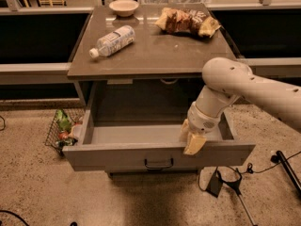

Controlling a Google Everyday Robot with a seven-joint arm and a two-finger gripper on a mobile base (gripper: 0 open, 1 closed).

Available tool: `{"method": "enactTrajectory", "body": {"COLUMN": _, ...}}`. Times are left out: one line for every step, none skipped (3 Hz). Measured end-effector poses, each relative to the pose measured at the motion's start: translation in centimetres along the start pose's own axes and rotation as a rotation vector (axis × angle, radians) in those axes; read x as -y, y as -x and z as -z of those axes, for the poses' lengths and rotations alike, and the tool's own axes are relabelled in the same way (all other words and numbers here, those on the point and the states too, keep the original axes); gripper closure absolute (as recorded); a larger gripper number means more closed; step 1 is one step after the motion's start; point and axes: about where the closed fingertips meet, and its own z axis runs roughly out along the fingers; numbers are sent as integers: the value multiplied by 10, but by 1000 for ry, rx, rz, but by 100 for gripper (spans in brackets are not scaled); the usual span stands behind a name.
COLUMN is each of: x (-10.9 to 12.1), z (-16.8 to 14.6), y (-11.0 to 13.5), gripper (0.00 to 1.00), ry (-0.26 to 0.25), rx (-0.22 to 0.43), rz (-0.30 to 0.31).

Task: Open top drawer

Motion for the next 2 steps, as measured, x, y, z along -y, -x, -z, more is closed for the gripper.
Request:
{"method": "enactTrajectory", "body": {"x": -2, "z": 36, "y": 2, "gripper": 0, "ry": -64, "rx": -33, "rz": 34}}
{"method": "enactTrajectory", "body": {"x": -5, "z": 80, "y": 6, "gripper": 0, "ry": -138, "rx": -83, "rz": 59}}
